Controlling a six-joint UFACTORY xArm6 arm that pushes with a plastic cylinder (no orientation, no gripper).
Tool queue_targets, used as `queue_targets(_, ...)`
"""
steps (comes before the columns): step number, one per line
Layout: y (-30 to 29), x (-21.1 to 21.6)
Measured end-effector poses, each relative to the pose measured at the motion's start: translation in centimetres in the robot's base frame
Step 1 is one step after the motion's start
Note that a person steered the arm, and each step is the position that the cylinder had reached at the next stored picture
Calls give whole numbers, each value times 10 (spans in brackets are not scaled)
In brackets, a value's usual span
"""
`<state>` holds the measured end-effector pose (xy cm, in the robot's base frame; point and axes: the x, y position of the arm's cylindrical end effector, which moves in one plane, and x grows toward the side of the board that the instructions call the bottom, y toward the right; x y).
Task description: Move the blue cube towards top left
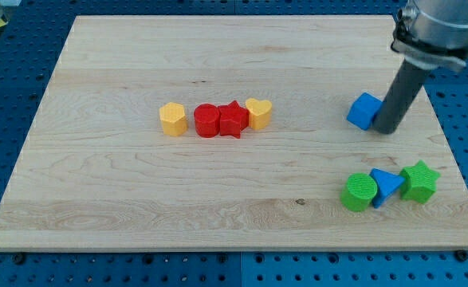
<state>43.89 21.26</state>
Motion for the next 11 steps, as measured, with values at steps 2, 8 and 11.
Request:
queue_targets(2, -60, -77)
queue_targets(8, -148, -117)
queue_targets(11, -248, -124)
